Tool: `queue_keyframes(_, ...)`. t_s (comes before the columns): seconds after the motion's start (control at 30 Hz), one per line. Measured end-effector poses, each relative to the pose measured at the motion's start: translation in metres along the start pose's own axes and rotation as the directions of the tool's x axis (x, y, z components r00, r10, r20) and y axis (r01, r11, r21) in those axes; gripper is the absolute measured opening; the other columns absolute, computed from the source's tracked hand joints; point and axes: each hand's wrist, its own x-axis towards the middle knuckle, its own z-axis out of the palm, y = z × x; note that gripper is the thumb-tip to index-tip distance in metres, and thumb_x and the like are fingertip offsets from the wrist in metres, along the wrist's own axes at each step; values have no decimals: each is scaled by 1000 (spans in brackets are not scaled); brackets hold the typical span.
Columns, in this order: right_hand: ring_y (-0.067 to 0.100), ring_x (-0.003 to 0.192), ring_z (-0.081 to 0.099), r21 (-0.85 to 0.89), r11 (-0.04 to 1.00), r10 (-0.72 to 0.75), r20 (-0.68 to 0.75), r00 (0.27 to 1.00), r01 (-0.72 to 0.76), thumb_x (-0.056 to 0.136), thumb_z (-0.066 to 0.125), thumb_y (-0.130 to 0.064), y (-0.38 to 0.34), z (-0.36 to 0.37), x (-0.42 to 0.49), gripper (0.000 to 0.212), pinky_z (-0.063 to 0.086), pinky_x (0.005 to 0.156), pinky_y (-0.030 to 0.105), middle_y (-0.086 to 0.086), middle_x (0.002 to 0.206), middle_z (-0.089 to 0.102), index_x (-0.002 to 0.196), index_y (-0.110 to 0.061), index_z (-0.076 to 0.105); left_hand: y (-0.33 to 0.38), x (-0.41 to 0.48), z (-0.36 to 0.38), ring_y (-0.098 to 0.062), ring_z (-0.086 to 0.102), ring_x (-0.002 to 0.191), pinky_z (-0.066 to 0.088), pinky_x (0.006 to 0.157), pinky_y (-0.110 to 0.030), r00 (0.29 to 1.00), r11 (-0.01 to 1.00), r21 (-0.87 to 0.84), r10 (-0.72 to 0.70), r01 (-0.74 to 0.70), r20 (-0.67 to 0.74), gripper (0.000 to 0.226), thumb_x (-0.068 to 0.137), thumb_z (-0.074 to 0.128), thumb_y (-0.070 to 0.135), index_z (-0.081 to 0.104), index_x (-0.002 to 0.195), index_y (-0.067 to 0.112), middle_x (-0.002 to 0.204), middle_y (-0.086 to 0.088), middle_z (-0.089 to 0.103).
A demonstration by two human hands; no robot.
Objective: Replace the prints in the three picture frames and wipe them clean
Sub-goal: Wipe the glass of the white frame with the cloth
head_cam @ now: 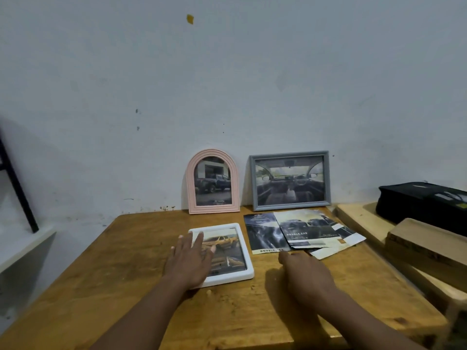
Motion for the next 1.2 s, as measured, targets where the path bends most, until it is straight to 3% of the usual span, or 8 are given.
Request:
queue_keyframes(0.13, 14, 95, 64, 429, 903, -9, -5, 1000, 11, 92, 60, -3, -24, -29, 52, 37, 60, 78, 32, -2, 113, 64, 120, -27, 60, -25, 11, -7, -22, -3, 157, 6, 126, -48, 999, 995, -97, -11, 6, -53, 65, 106, 32, 53, 8, 162, 32, 171, 5, 2)
queue_keyframes(0.27, 17, 96, 62, 550, 829, -130, 8, 991, 104, 94, 53, -2, -59, -40, 115, 32, 60, 79, 34, -1, 108, 60, 110, -28, 61, -42, 22, -14, -18, 1, 157, 8, 125, -44, 996, 989, -147, -27, 14, -81, 64, 107, 37, 47, 8, 162, 32, 170, 8, 5)
queue_keyframes(0.4, 18, 102, 59, 407, 880, -239, -67, 969, 245, 88, 65, -3, -105, -26, 165, 42, 57, 86, 36, -2, 118, 62, 117, -32, 59, -52, 38, -12, -19, 3, 157, 12, 127, -44, 991, 974, -220, -86, 62, -100, 66, 106, 35, 48, 4, 162, 32, 171, 6, 6)
queue_keyframes(0.63, 24, 115, 59, 371, 833, -459, 50, 887, 410, 92, 59, -12, -136, 38, 174, 50, 50, 94, 39, 0, 133, 61, 138, -29, 46, -40, 54, -1, -25, 13, 156, 23, 125, -44, 976, 952, -289, -150, 100, -157, 69, 108, 40, 31, -2, 162, 33, 170, 1, 12)
queue_keyframes(0.8, 20, 108, 63, 348, 787, -539, -12, 842, 509, 91, 63, -17, -131, 48, 184, 38, 52, 88, 32, 1, 128, 65, 128, -26, 58, -38, 55, 1, -27, 25, 153, 32, 120, -45, 996, 982, -187, -12, -4, -86, 84, 106, 46, 24, -19, 157, 41, 169, 1, 19)
queue_keyframes(0.9, 18, 107, 63, 270, 801, -562, 31, 826, 535, 91, 63, -16, -126, 45, 189, 33, 53, 87, 32, -1, 125, 66, 121, -30, 63, -41, 55, 3, -23, 46, 139, 43, 111, -43, 998, 975, -217, 38, -47, -47, 84, 108, 40, 28, -31, 150, 44, 161, 1, 38)
queue_keyframes(1.07, 23, 106, 63, 13, 878, -476, 133, 869, 479, 93, 58, -20, -88, 30, 191, 25, 53, 86, 36, 3, 120, 66, 117, -26, 63, -36, 53, -6, -22, 27, 152, 29, 122, -47, 999, 977, -210, 44, -47, -17, 70, 109, 22, 44, -30, 153, 34, 167, 11, 23)
queue_keyframes(1.2, 26, 122, 53, 51, 929, -371, 132, 919, 368, 100, 40, -41, -87, 42, 169, 44, 46, 104, 41, 10, 137, 55, 133, -16, 53, -31, 51, -8, -23, 26, 153, 27, 123, -45, 999, 984, -175, 33, -33, -1, 69, 109, 22, 44, -24, 158, 28, 167, 12, 22)
